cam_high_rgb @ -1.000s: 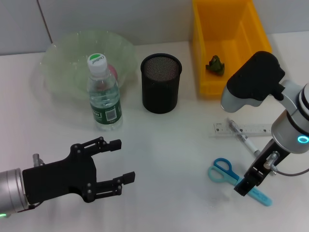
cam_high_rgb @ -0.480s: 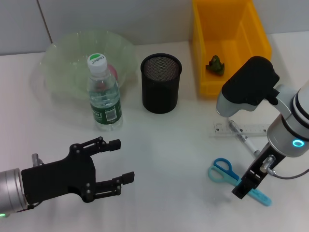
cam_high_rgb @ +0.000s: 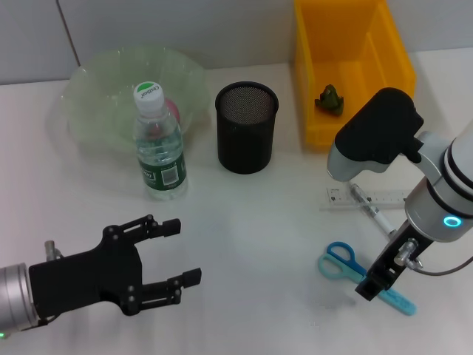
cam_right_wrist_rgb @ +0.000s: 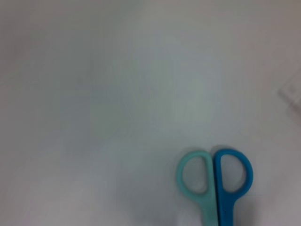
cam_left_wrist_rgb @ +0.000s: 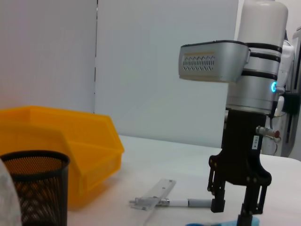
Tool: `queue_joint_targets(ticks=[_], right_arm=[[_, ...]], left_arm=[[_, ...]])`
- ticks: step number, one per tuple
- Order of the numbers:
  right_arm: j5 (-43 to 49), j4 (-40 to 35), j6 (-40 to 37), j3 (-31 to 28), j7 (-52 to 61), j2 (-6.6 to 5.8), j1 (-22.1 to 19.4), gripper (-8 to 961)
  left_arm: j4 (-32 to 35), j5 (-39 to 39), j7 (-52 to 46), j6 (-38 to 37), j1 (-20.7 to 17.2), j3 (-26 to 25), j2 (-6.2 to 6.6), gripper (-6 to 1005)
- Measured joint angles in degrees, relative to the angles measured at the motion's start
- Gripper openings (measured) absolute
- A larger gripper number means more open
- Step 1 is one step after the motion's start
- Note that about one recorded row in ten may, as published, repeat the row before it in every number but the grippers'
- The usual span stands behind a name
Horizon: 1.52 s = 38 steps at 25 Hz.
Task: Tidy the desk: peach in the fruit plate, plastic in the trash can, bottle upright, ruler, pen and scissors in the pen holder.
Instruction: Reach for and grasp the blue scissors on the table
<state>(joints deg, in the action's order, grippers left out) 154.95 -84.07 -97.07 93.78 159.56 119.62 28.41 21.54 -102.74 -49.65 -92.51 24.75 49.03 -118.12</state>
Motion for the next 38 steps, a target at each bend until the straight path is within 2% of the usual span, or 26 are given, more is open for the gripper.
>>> queue_joint_targets(ticks=[2, 7, 38], right_arm=[[0.0, -0.1, -0.1, -0.1, 0.0, 0.0, 0.0, 709], [0.0, 0.0, -0.3, -0.5, 0.0, -0.01, -0.1, 515], [-0.2, 1.2, 2.4, 0.6, -0.1, 0.0, -0.7, 516]], left_arm=[[0.4, 0.1, 0.1, -0.2, -0.7, -0.1, 0.02, 800], [1.4, 0.4, 0.4, -0.2, -1.2, -0.3, 0.04, 800], [1.1, 0.1, 0.2, 0.2, -0.7, 0.1, -0.09, 799]])
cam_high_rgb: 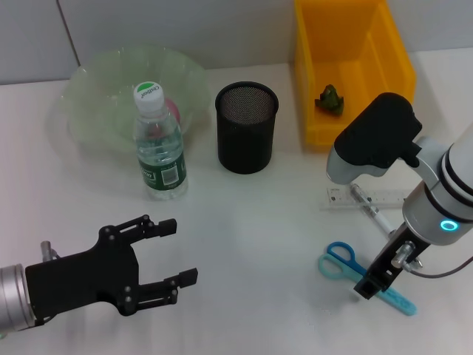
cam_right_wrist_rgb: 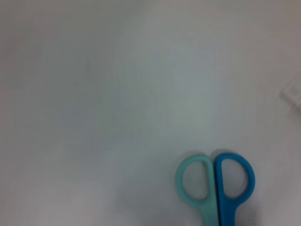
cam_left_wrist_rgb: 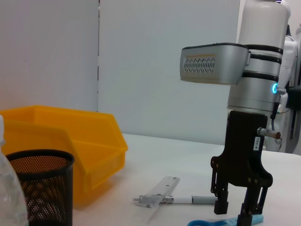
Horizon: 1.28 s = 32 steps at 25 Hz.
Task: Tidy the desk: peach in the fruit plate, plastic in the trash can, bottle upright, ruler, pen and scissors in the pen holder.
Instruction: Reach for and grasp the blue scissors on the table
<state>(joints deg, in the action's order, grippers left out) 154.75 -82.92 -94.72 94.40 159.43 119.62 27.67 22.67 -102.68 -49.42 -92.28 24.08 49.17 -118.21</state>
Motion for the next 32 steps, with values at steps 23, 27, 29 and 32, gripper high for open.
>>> queue_joint_targets(ticks=[23, 27, 29, 32], right_arm=[[-0.2, 0.7, 0.2, 0.1, -0.3, -0.16, -0.1, 506], [-0.1, 0.7, 0.1, 0.1, -0.3, -0.17, -0.1, 479], [-0.1, 0.7, 0.1, 0.1, -0.4, -0.17, 0.0, 461], [-0.1, 0.8, 0.1, 0.1, -0.4, -0.18, 0.1, 435]], left_arm=[[-0.1, -0.1, 0.0, -0.4, -0.2, 0.0, 0.09, 800], [-0.2, -0.1, 0.1, -0.4, -0.1, 0.1, 0.09, 800], [-0.2, -0.1, 0.1, -0.3, -0.1, 0.1, 0.09, 799], [-0.2, -0.1, 0.1, -0.1, 0.0, 0.1, 0.03, 799]])
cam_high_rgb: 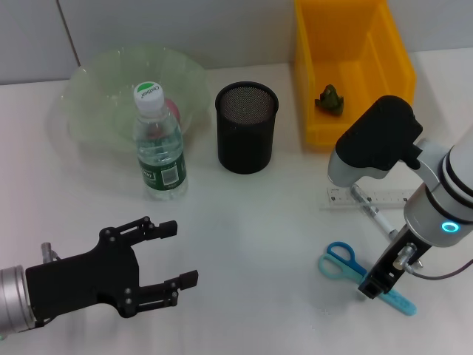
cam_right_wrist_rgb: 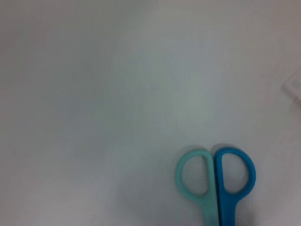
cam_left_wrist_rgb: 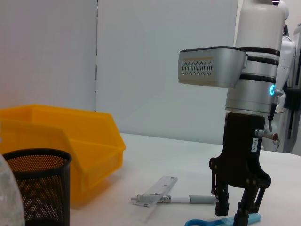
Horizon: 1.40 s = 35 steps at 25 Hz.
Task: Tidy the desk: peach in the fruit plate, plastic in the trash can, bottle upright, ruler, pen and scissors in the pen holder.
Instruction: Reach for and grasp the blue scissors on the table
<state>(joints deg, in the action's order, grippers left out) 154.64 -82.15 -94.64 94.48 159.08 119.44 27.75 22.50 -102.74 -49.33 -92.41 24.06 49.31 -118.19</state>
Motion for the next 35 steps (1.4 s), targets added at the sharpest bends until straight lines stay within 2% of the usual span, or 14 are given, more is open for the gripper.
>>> queue_joint_targets(ticks=[16, 22, 35], right_arm=[[0.1, 0.3, 0.2, 1.6, -0.1, -0.09, 0.2, 375], [0.1, 0.6, 0.6, 1.5, -0.2, -0.09, 0.2, 225], [-0.2, -3.5, 0.0, 0.2, -0.2, -0.09, -0.5, 137]], left_arm=[[0.0, 0.0, 0.2, 0.0, 0.0, 0.5, -0.03, 800], [0.0, 0.0, 0.3, -0.1, 0.0, 0.5, -0.03, 800], [0.3, 0.0, 0.2, -0.2, 0.0, 0.5, -0.03, 799]])
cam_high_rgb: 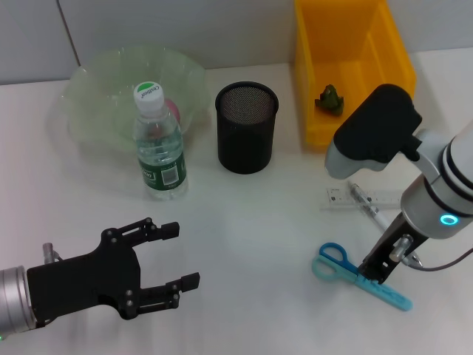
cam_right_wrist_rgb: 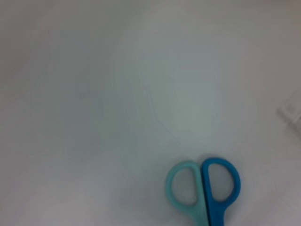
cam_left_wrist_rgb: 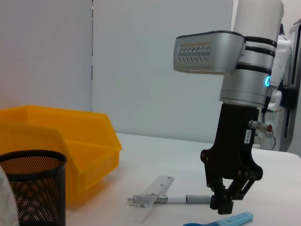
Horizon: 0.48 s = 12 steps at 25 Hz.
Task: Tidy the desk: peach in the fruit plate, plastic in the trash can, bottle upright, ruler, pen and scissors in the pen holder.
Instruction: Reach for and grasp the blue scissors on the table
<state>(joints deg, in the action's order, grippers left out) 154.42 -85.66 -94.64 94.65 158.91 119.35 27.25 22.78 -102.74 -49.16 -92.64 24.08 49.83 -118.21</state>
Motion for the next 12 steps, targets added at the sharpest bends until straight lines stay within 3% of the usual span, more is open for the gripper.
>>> queue_joint_targets(ticks=[8, 12], right_arm=[[-0.9, -0.8, -1.4, -0.9, -0.6, -0.1, 0.2, 107], [-0.9, -0.3, -1.5, -0.2, -0.9, -0.09, 0.3, 262]], left_arm=[[0.0, 0.0, 0.0, -0.1, 0.0, 0.0, 0.0, 800], [-0.1, 0.0, 0.1, -0.1, 0.0, 0.0, 0.0, 800]])
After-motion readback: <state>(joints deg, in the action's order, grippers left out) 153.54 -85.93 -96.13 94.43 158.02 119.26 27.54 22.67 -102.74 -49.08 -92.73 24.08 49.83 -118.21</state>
